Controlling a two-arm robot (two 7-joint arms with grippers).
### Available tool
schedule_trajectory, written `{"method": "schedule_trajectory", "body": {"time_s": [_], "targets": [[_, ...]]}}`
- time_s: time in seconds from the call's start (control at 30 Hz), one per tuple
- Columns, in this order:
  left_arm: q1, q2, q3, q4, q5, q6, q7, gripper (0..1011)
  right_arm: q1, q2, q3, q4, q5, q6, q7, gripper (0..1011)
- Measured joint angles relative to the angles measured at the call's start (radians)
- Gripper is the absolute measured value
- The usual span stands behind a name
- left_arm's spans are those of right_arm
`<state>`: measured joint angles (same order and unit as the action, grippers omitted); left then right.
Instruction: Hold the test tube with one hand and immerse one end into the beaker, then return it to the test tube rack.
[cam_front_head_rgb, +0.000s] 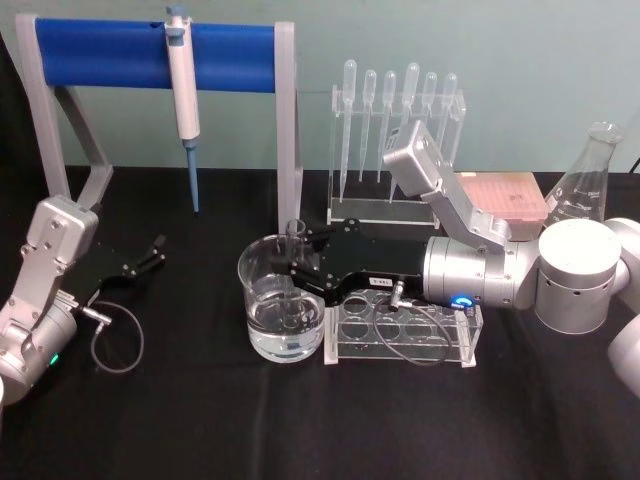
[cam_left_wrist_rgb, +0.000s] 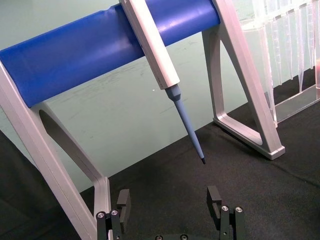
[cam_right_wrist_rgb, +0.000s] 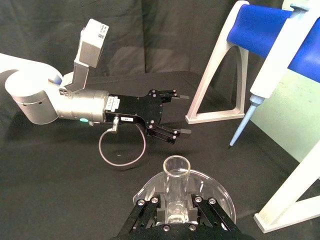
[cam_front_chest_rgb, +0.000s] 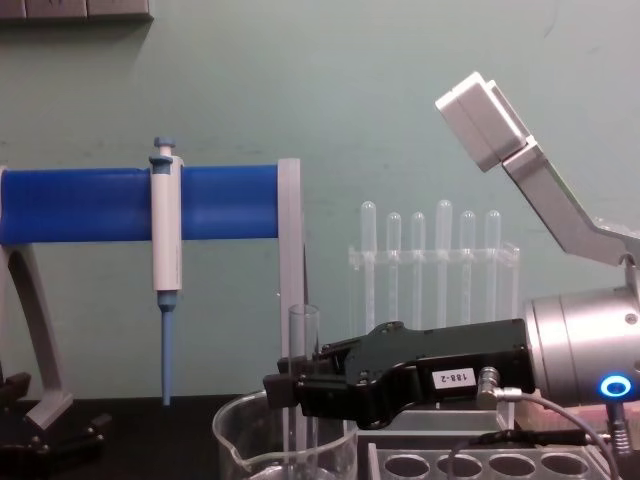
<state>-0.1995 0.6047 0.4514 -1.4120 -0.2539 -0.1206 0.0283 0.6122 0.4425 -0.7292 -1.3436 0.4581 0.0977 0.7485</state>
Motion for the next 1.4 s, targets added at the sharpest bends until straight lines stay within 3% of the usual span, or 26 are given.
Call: {"method": "schedule_trajectory", "body": {"time_s": [1.4], "targets": [[0.0,0.0,0.0,0.0,0.0,0.0,0.0,1000,0.0,0.0,0.0,0.0,0.0,0.0,0.0,225]]}}
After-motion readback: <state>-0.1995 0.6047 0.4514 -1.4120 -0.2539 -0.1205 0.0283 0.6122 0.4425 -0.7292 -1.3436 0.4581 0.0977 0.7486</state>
